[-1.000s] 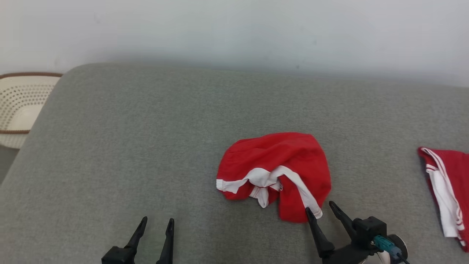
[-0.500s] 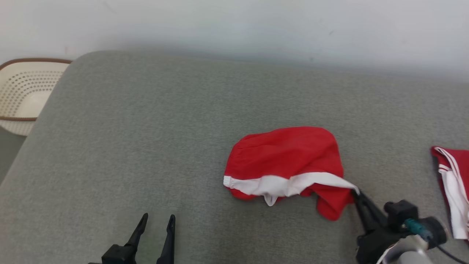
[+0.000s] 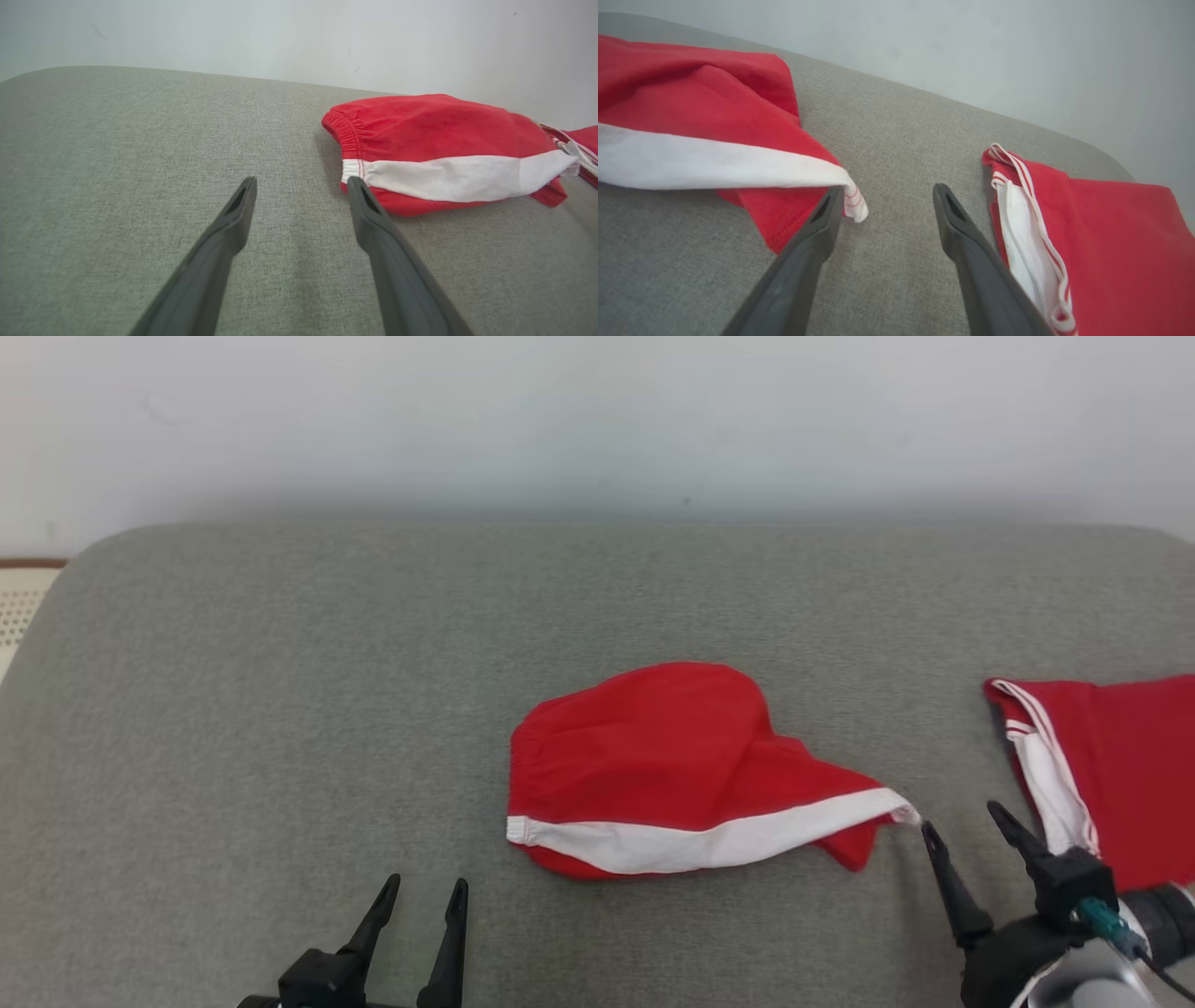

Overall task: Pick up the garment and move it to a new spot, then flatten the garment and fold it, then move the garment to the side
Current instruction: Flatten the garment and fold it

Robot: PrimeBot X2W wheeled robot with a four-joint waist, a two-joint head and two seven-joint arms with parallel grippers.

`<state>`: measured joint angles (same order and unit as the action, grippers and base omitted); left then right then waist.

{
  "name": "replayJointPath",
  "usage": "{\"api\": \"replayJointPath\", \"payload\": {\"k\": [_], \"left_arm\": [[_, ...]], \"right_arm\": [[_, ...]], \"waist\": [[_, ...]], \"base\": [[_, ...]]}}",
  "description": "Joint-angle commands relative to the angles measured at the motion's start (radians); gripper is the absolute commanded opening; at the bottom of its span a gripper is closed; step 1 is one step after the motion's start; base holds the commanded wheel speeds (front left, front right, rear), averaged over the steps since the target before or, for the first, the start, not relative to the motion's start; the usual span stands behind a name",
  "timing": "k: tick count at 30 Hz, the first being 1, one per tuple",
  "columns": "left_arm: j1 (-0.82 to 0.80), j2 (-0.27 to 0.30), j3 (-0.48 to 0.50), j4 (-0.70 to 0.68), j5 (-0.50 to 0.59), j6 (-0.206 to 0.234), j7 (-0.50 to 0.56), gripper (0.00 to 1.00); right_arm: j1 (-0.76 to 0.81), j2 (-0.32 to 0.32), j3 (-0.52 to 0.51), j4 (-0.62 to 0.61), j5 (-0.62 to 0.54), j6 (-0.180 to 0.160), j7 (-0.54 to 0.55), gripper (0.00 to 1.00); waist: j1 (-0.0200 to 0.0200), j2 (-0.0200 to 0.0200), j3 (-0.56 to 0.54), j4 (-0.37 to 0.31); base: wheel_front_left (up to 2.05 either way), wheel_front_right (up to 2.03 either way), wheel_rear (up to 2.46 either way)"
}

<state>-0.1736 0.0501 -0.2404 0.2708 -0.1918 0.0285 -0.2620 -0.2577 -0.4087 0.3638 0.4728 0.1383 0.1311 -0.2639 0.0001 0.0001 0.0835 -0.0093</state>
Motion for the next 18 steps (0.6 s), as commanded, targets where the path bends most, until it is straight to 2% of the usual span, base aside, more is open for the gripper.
{"api": "replayJointPath", "payload": {"k": [1, 9, 18], "left_arm": [[-0.001, 0.001, 0.005, 0.005, -0.006, 0.005, -0.004, 1.00], [-0.023, 0.001, 0.018, 0.024, -0.039, -0.009, -0.004, 1.00], [-0.117, 0.001, 0.037, 0.108, -0.033, -0.013, -0.003, 1.00]], "right_arm": [[0.025, 0.014, -0.012, -0.005, -0.006, -0.001, 0.000, 1.00], [0.090, 0.073, -0.081, -0.049, -0.007, -0.001, 0.000, 1.00], [0.071, 0.101, -0.096, -0.094, -0.009, -0.001, 0.000, 1.00]], "waist": [[-0.0001, -0.0001, -0.017, -0.034], [-0.0001, -0.0001, -0.013, -0.120], [-0.0001, -0.0001, 0.033, -0.199]], "base": [[0.00, 0.00, 0.00], [0.00, 0.00, 0.00], [0.00, 0.00, 0.00]]}}
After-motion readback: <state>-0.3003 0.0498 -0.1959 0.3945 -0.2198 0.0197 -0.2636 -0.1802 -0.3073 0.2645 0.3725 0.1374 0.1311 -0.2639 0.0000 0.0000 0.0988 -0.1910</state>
